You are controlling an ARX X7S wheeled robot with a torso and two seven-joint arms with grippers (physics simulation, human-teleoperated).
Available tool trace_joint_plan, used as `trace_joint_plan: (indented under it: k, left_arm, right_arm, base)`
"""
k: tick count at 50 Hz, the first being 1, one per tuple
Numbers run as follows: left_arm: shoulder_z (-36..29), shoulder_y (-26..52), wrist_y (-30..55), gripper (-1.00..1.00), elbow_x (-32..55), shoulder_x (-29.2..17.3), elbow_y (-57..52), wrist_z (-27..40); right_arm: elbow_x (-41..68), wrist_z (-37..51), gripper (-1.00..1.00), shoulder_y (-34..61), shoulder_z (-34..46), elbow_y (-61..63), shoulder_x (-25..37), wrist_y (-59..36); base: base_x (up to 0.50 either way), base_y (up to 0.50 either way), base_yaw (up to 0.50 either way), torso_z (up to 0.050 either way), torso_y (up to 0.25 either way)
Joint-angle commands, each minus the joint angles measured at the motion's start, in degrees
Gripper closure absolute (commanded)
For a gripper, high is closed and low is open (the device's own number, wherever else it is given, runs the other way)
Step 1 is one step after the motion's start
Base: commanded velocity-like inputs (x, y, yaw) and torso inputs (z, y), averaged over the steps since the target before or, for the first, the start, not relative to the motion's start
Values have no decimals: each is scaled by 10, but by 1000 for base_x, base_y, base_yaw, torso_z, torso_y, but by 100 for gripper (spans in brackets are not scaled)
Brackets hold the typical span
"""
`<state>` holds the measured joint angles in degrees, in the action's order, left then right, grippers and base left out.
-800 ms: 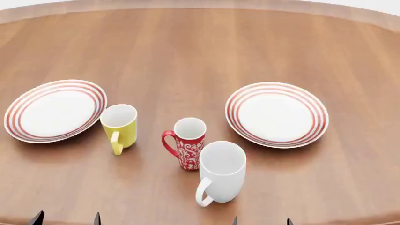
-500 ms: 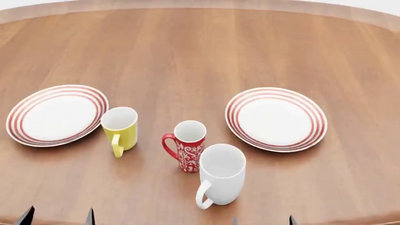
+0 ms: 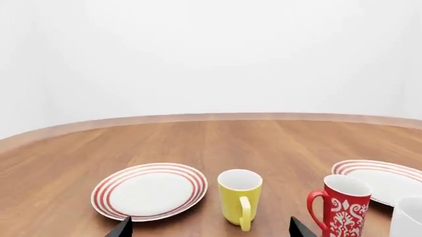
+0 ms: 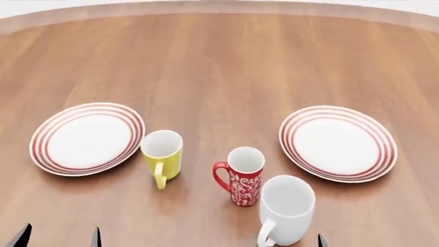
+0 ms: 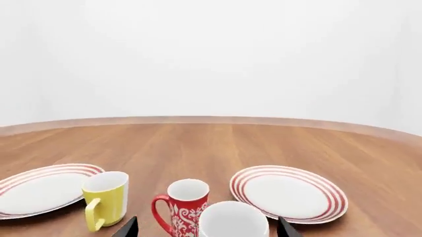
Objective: Put the red mug on the left plate.
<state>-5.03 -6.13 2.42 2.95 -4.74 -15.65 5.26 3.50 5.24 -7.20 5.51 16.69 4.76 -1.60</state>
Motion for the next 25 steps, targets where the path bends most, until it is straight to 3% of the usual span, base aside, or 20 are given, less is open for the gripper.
trace_joint_plan:
  k: [1, 25]
  left_arm:
    - [-10, -1, 0, -100, 6, -10, -6, 10]
    - [-24, 2, 0, -100, 18, -25, -2, 28]
  right_arm:
    - [5, 9, -100, -8, 12, 15, 9, 7]
    - [14, 27, -100, -7, 29, 16, 26, 9]
  base:
    - [328, 438, 0, 0, 0]
    - [352, 441, 0, 0, 0]
